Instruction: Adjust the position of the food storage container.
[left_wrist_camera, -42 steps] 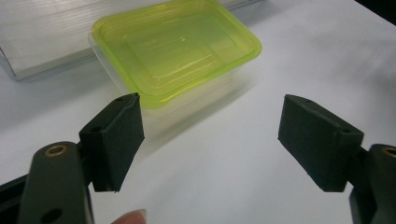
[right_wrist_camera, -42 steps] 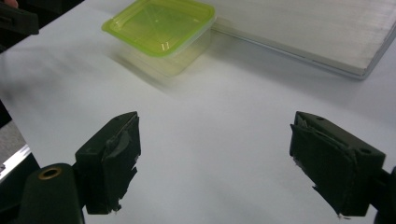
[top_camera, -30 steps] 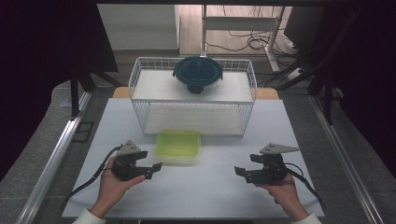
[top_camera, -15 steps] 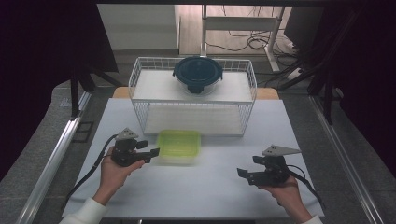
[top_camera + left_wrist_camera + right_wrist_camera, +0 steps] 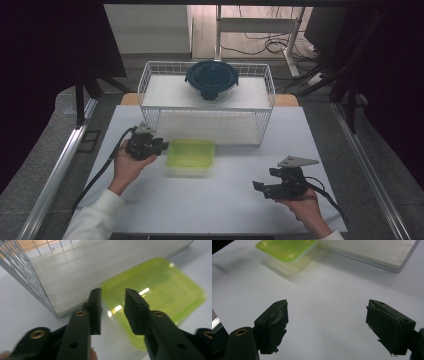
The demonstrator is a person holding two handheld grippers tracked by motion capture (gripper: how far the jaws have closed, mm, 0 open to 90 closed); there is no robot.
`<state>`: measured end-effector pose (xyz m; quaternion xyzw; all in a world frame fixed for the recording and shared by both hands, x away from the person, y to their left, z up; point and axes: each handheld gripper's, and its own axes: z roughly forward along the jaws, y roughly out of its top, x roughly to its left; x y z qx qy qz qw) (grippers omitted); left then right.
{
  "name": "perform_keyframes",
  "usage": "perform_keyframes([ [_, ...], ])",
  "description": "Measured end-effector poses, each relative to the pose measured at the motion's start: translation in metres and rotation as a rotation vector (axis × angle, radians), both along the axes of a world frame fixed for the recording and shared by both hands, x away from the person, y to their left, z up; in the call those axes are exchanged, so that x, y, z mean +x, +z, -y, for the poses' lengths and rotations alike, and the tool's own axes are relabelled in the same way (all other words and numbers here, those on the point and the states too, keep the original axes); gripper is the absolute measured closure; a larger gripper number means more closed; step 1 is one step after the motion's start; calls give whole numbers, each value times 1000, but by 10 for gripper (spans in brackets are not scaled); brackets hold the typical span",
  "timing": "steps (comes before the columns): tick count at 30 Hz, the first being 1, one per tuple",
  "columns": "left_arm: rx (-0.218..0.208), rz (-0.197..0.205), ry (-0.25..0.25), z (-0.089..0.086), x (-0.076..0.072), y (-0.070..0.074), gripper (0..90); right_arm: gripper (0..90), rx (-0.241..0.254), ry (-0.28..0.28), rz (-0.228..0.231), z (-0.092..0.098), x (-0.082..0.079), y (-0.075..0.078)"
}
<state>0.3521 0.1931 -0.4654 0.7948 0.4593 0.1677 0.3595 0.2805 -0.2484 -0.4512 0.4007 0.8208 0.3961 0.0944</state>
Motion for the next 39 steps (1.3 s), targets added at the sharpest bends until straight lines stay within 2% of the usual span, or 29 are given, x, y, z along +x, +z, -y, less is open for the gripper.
perform_keyframes([
  [3,-2,-15,12,-1,11,-3,807,176,-11,0,-2,-1,-1,-1],
  [7,24,-28,2,1,24,-6,879,176,-16,-2,-1,-1,-1,-2],
  [12,72,-36,15,6,41,-13,900,176,-30,-1,1,-1,-1,-3],
  [15,115,-39,14,7,48,-17,900,176,-27,-1,-7,-1,-1,-5],
  [17,111,-53,23,8,50,-20,900,176,-29,-3,-7,1,-1,-6],
  [19,130,-60,17,10,52,-24,900,176,-24,-9,-8,3,0,-6],
  [22,125,-70,18,11,55,-28,900,177,-17,-17,-10,5,0,-5],
  [29,120,-87,-16,13,59,-33,900,177,-13,-20,-8,5,0,-5],
  [30,121,-89,-20,13,59,-33,900,177,-12,-21,-9,6,0,-4],
  [31,99,-98,-27,14,59,-34,900,176,-11,-22,-8,6,1,-4],
  [32,95,-96,-32,15,59,-35,900,177,-10,-24,-7,6,1,-4],
  [39,97,-100,-58,19,54,-34,900,177,-6,-25,-7,7,1,-4],
])
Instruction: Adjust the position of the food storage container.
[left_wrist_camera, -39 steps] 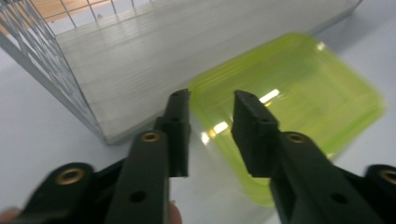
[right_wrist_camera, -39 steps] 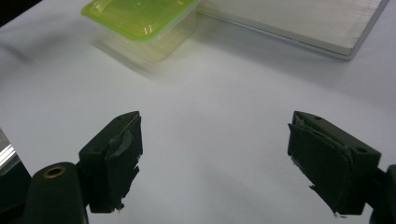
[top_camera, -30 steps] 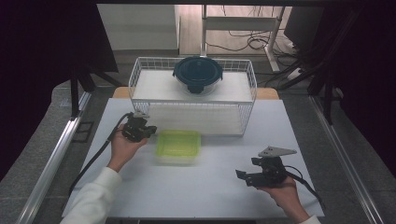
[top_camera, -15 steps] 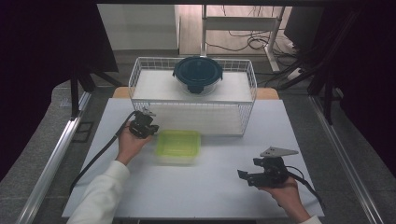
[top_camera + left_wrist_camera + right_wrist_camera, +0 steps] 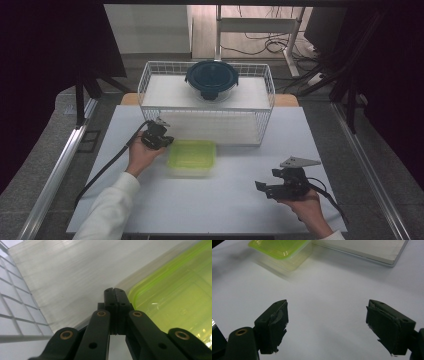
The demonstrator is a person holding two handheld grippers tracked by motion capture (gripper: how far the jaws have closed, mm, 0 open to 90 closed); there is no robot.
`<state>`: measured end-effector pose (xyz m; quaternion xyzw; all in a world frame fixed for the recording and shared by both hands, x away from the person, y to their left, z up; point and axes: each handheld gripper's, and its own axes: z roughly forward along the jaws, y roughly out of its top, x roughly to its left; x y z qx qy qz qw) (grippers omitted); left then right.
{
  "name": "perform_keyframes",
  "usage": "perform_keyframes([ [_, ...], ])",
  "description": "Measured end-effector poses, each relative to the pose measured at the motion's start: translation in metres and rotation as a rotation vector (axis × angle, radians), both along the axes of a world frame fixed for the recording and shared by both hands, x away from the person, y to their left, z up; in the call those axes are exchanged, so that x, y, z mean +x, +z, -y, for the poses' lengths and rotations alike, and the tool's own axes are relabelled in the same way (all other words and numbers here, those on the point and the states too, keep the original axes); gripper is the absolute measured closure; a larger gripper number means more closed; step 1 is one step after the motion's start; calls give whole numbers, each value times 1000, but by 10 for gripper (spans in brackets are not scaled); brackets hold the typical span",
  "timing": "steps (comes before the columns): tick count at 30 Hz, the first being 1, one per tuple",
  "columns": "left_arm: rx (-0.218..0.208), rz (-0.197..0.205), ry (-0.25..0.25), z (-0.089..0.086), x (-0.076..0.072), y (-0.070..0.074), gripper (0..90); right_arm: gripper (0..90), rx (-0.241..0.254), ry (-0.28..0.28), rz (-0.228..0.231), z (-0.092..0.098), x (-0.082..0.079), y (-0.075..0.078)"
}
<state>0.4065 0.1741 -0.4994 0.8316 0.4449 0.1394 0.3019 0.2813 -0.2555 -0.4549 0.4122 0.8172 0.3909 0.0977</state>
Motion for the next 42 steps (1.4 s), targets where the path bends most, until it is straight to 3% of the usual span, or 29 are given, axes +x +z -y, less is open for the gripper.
perform_keyframes([
  [16,-99,-27,-73,20,-14,-4,900,178,11,0,-8,0,0,0],
  [19,-146,-40,-73,24,-16,-6,900,178,11,0,-8,0,0,0],
  [29,-245,-88,-82,35,-16,-10,900,178,4,4,-13,-2,1,-1],
  [31,-221,-81,-88,42,-16,-8,900,178,3,5,-14,-2,1,-2],
  [32,-219,-78,-107,45,-15,-7,900,178,2,5,-15,-2,1,-2],
  [33,-244,-90,-113,48,-15,-6,900,178,2,6,-16,-2,1,-2],
  [36,-218,-77,-119,59,-15,-5,900,178,2,7,-14,-1,1,-2],
  [42,-222,-85,-121,61,-16,-7,900,178,4,6,-18,1,0,-2],
])
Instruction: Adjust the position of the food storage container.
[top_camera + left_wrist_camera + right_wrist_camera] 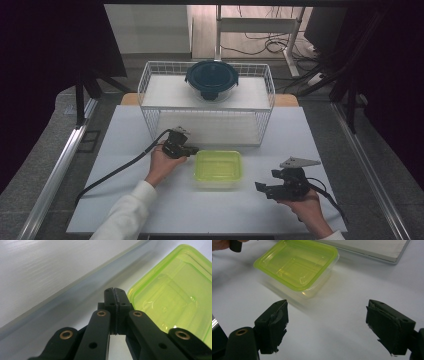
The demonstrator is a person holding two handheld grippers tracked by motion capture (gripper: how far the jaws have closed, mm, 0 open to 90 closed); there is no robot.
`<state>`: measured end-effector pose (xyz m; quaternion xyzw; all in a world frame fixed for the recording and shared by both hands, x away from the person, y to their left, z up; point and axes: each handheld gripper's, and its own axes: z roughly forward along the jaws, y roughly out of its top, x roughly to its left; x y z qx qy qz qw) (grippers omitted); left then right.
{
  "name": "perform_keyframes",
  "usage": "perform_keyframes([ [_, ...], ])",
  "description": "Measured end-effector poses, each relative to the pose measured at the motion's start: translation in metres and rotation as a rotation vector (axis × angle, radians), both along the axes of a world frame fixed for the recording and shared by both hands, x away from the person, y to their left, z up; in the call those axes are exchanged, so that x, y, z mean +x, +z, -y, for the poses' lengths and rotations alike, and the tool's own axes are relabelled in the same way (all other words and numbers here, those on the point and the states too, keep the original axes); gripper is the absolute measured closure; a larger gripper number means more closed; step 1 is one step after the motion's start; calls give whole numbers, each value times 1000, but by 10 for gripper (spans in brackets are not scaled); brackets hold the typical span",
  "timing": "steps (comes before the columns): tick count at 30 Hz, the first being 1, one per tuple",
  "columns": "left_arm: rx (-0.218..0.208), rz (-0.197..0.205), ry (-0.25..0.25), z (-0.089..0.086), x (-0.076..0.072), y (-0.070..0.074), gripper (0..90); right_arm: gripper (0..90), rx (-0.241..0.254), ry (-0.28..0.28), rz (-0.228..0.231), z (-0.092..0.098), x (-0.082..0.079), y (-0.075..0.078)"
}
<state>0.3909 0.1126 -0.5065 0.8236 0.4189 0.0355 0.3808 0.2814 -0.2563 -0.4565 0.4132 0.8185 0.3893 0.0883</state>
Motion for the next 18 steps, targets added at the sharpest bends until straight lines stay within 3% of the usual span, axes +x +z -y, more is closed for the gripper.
perform_keyframes([
  [4,8,6,14,-1,0,0,900,178,0,-2,3,1,0,0],
  [6,32,20,21,-4,0,3,900,177,1,-4,3,1,1,0],
  [11,62,49,60,-21,-10,19,900,177,2,-10,3,1,3,0],
  [14,1,54,82,-32,-25,29,900,177,7,-11,2,0,5,0],
  [18,-31,68,95,-42,-49,37,843,171,14,0,4,-1,8,-1],
])
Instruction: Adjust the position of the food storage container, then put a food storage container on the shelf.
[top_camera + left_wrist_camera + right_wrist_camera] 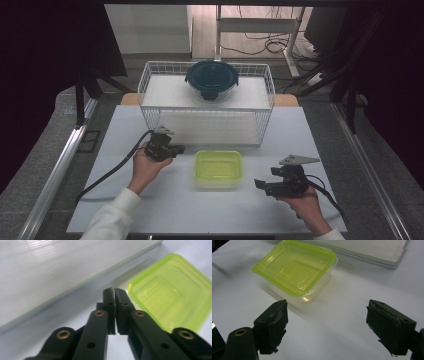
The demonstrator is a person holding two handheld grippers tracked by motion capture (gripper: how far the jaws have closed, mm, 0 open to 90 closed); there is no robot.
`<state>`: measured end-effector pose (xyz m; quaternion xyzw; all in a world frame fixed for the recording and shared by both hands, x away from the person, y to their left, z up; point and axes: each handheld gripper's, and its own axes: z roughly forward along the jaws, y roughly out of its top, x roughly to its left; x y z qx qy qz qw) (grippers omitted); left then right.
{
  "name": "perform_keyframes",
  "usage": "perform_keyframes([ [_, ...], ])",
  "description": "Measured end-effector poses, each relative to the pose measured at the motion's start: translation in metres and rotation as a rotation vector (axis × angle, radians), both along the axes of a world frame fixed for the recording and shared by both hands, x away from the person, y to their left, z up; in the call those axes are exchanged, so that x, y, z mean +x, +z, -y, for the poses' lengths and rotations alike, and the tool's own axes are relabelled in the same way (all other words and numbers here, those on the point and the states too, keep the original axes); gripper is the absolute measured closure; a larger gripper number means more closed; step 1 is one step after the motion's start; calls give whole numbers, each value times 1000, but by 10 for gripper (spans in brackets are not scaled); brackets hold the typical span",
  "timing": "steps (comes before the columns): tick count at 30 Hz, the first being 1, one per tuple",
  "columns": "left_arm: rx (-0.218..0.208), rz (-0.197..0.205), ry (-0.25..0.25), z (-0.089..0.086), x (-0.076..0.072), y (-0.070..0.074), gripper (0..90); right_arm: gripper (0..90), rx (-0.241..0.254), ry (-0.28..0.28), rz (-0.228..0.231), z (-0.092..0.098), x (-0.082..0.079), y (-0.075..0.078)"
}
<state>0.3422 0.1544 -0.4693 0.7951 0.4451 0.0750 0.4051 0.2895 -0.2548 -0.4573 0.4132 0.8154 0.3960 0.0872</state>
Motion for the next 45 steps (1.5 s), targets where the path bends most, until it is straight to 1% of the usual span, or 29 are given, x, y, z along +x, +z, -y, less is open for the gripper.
perform_keyframes([
  [1,-3,-1,5,-1,-4,1,816,166,-2,6,4,0,0,0],
  [2,6,-6,12,-3,-10,2,770,158,-3,8,8,-1,1,-1],
  [3,30,-7,6,-4,-14,3,701,154,-4,11,17,-1,1,-1],
  [4,42,-4,1,-3,-19,4,610,150,-1,16,20,-2,1,-2],
  [5,46,-1,0,-3,-23,4,523,140,3,17,24,-2,2,-2],
  [7,50,10,8,-2,-32,5,406,135,13,7,23,-3,3,-2],
  [9,41,-2,6,-2,-38,6,317,135,23,11,20,-4,5,-2],
  [11,37,-7,2,-2,-44,7,275,135,30,12,25,-5,6,-2],
  [13,42,-9,-6,-3,-47,7,262,135,27,12,29,-5,6,-3],
  [14,35,-11,4,-5,-49,5,260,135,23,11,30,-5,7,-3],
  [16,-18,-55,25,-12,-49,1,252,139,32,5,28,-4,7,-2],
  [18,-22,-53,51,-17,-52,-1,248,145,39,-1,24,-4,8,0],
  [19,-32,-55,57,-19,-54,-2,248,146,43,-1,22,-3,7,1],
  [20,-41,-61,55,-20,-56,-2,249,149,46,0,21,-3,7,1],
  [22,-30,-54,60,-21,-58,-4,249,152,46,-4,19,-3,8,2],
  [24,-32,-58,60,-22,-58,-6,249,157,48,-7,16,-3,8,2],
  [25,-46,-69,63,-21,-57,-7,249,159,48,-8,15,-3,8,2],
  [29,-62,-85,53,-18,-53,-11,247,161,43,-6,13,-2,6,3],
  [32,-99,-103,51,-16,-51,-11,241,161,48,-19,11,-1,7,4],
  [34,-122,-110,55,-15,-50,-11,242,174,64,-24,0,-1,10,5],
  [37,-137,-110,57,-13,-48,-9,248,192,85,-20,-23,-5,16,5],
  [38,-163,-118,52,-12,-47,-10,255,199,90,-17,-29,-6,18,5],
  [40,-201,-142,47,-10,-43,-11,263,214,99,-7,-47,-11,22,4],
  [41,-213,-149,48,-9,-41,-12,266,222,107,0,-62,-14,24,4],
  [42,-212,-151,47,-7,-39,-12,270,229,117,6,-71,-16,27,3],
  [43,-209,-152,44,-5,-36,-12,272,236,134,5,-91,-18,29,2],
  [44,-219,-156,46,-4,-33,-13,277,241,150,1,-111,-19,32,1],
  [45,-235,-164,46,-4,-31,-13,282,246,159,-6,-120,-20,35,0],
])
